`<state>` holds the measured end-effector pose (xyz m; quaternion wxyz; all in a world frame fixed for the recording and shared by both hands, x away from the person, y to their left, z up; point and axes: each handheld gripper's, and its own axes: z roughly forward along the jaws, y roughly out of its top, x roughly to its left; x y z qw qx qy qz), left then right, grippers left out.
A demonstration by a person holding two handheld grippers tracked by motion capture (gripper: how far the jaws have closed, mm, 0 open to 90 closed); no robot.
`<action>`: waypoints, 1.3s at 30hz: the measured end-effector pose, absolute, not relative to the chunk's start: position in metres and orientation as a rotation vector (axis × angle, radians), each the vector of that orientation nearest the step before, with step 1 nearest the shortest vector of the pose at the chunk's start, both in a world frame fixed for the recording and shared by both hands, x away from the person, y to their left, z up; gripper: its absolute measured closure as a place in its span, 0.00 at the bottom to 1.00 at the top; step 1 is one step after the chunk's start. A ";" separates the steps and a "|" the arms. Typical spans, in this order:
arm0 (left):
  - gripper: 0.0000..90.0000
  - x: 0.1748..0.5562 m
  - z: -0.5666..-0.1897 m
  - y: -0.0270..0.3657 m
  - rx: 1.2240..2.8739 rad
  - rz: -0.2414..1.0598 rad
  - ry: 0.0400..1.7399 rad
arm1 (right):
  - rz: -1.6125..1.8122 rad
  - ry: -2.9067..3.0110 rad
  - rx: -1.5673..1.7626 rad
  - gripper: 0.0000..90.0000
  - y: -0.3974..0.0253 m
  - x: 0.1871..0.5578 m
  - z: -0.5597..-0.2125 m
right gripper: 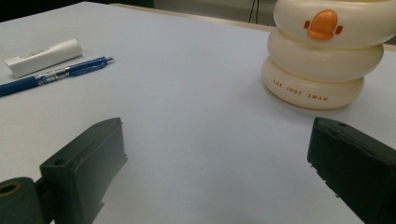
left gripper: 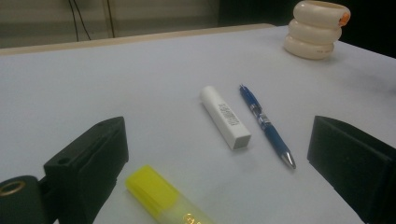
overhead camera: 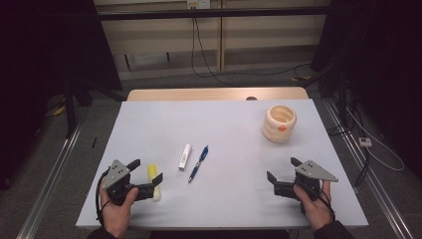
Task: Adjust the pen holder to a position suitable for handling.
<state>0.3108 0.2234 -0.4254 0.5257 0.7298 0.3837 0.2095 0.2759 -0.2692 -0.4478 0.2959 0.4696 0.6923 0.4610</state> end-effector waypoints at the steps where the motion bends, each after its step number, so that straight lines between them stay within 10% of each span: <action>1: 0.06 0.311 -0.425 0.223 1.747 0.499 0.917 | 1.228 1.840 1.249 0.04 -0.270 0.276 -0.448; 39: 0.06 0.313 -0.430 0.229 1.763 0.477 0.965 | 1.226 1.817 1.299 0.08 -0.290 0.317 -0.427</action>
